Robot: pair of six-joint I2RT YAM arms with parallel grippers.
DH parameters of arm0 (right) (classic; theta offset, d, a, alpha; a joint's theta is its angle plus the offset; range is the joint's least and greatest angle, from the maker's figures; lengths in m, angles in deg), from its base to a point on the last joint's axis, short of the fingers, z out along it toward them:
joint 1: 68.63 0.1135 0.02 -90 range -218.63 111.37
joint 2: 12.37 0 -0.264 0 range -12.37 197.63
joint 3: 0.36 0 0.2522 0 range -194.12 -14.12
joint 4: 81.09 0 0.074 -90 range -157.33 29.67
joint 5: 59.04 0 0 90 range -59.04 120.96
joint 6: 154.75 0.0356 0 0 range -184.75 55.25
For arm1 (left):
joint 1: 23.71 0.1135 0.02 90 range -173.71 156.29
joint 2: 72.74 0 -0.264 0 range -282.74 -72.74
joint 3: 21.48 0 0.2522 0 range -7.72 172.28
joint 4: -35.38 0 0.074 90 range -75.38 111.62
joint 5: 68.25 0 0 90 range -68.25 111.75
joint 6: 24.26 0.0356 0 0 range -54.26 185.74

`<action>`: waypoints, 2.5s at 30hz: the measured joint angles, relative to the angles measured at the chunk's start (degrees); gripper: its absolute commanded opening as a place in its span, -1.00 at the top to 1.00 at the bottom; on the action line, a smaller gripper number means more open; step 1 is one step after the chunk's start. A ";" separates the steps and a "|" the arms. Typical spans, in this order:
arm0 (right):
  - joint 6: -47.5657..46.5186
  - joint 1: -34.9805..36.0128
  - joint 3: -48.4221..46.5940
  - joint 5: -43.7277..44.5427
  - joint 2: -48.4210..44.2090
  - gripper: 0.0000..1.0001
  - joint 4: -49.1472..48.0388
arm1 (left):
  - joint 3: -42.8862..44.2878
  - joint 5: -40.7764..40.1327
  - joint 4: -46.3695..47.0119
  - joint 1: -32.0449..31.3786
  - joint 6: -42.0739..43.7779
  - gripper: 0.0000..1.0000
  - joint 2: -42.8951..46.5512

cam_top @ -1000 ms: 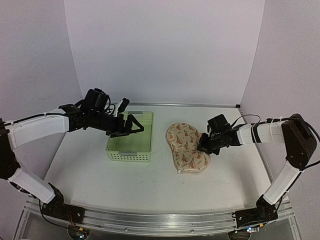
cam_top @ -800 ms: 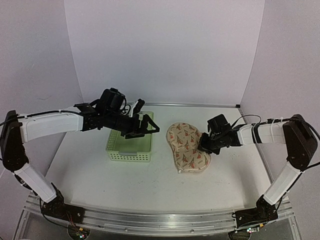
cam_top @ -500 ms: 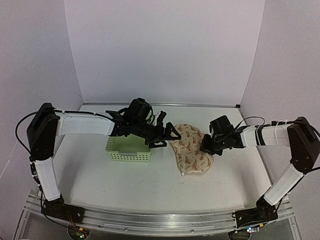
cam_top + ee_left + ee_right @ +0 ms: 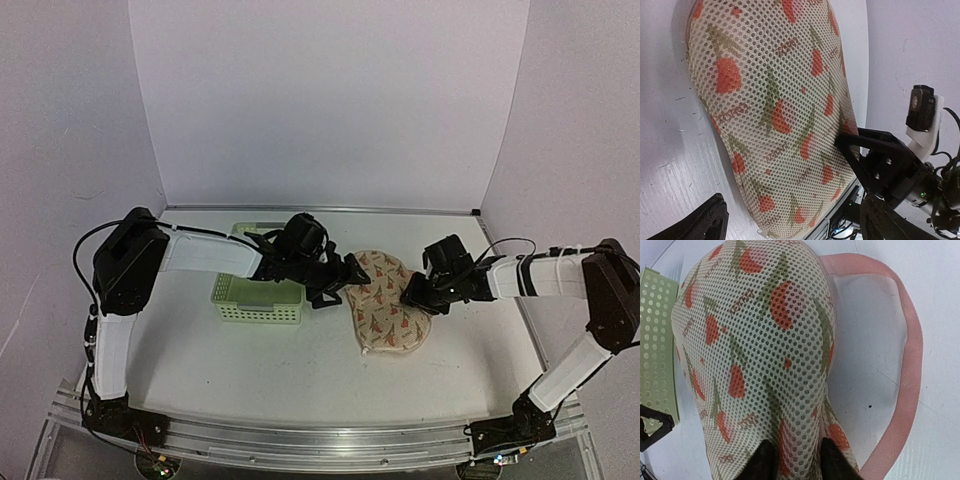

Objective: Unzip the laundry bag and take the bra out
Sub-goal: Adjust the laundry bag at the center of the board, then hold the laundry bag at the center of the board, then pick up the laundry bag at the center of the board.

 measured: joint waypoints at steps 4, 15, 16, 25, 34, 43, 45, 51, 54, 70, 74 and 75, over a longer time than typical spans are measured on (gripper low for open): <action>-0.11 -0.02 0.61 0.04 -1.55 -0.10 0.04 | 4.26 -1.14 -0.31 -0.92 -2.21 -0.80 -4.17; -0.20 -0.02 3.19 -0.22 -12.48 -0.25 1.01 | 6.86 -5.01 -4.07 -1.86 -5.97 -0.79 -7.15; -0.22 -0.02 3.19 -0.44 -13.05 -0.17 0.98 | 6.86 -5.18 -4.09 -1.86 -6.23 -0.79 -7.23; 1.38 -0.04 4.87 -5.22 -10.93 0.66 -2.32 | 9.55 -5.88 -4.02 -1.92 -6.88 -0.79 -10.80; 3.43 -0.04 8.63 -5.64 -4.98 1.00 -5.57 | 11.80 -5.75 -4.55 -1.92 -7.91 -0.79 -12.37; 4.02 -0.02 11.32 -3.48 -4.02 1.00 -9.40 | 16.31 -4.26 -4.52 -2.03 -9.18 -0.43 -15.87; 4.09 -0.02 11.80 -3.37 -3.98 1.00 -10.08 | 17.03 -3.98 -4.59 -2.12 -9.64 -0.28 -16.52; 4.09 -0.02 12.28 -3.34 -4.00 1.00 -11.04 | 17.79 -3.76 -4.87 -2.32 -10.01 0.42 -17.22; 4.04 -0.02 12.28 -3.78 -4.04 1.00 -11.28 | 18.14 -3.54 -5.01 -2.36 -10.32 0.91 -17.22; 2.14 0.00 13.25 -12.46 -25.90 0.25 -9.99 | 19.19 -7.06 -6.69 -2.56 -9.09 1.00 -15.54; 2.32 0.33 13.49 -15.58 -30.47 0.20 -9.92 | 19.21 -10.45 -7.19 -2.56 -8.98 1.00 -13.03; 2.38 0.57 13.60 -16.41 -31.71 0.19 -9.88 | 19.21 -11.37 -7.21 -2.51 -8.98 1.00 -12.22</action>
